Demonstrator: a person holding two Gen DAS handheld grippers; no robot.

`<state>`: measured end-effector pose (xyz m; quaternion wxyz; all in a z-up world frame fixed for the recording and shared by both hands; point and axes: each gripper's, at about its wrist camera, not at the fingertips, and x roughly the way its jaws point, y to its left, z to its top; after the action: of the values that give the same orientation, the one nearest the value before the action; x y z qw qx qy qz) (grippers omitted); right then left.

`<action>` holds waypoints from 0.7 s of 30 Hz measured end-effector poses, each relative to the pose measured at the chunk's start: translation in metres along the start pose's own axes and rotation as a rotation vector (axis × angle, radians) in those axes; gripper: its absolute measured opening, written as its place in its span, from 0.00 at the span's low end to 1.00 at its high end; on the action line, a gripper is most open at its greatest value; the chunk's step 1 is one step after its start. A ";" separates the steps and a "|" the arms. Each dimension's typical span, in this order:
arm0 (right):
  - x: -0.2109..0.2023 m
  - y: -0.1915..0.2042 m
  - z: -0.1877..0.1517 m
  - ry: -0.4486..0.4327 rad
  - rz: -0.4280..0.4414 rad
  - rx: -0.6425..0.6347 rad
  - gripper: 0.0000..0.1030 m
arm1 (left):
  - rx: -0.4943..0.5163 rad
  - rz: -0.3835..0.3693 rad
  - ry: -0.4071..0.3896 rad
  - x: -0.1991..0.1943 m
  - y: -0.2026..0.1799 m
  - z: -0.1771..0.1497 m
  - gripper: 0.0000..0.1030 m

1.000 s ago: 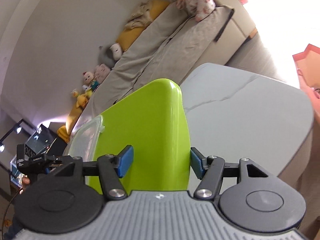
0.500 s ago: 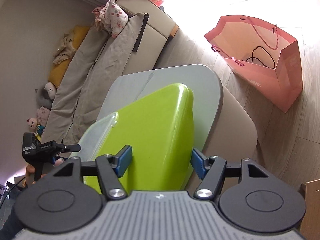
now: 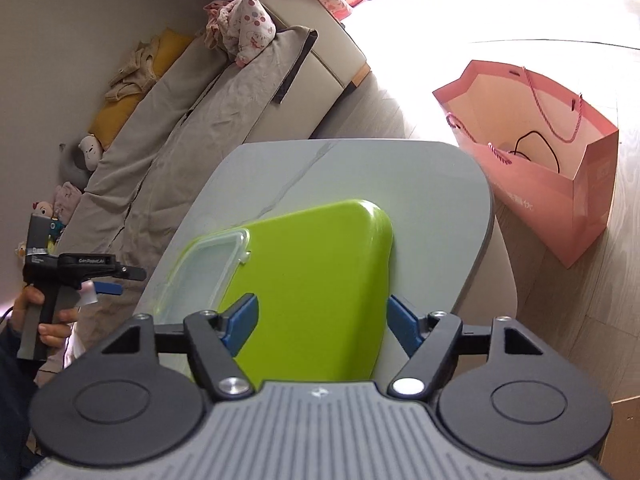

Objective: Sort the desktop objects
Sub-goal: 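Lift the green lid off the box with both tools and set it on the table, then reach the right tool into the open box toward the green crochet doll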

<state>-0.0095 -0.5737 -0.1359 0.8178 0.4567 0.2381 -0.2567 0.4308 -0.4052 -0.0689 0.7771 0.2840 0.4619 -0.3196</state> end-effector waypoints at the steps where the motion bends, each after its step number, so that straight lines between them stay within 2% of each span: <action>1: -0.005 0.002 -0.001 -0.007 0.003 -0.005 0.72 | -0.008 0.036 -0.042 -0.016 0.002 -0.009 0.97; 5: -0.026 0.012 -0.006 -0.017 0.028 -0.014 0.73 | -0.030 0.203 -0.205 -0.088 -0.009 -0.048 0.97; 7: -0.037 0.024 -0.010 -0.016 0.060 -0.038 0.74 | -0.052 0.230 -0.233 -0.124 -0.010 -0.071 0.99; 11: -0.056 0.065 -0.021 -0.003 0.147 -0.137 0.74 | -0.108 0.209 -0.219 -0.179 -0.010 -0.122 1.00; 16: -0.076 0.148 -0.052 0.044 0.299 -0.362 0.74 | -0.138 0.282 -0.215 -0.230 0.005 -0.184 1.00; 19: -0.087 0.206 -0.075 0.089 0.389 -0.523 0.74 | -0.178 0.304 -0.179 -0.243 0.025 -0.218 1.00; 21: -0.096 0.249 -0.095 0.125 0.433 -0.633 0.77 | -0.213 0.323 -0.129 -0.248 0.041 -0.245 1.00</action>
<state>0.0621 -0.3598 0.0351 0.9375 0.2361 0.2530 0.0365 0.2389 -0.1412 0.0590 0.8717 0.2497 0.3909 -0.1578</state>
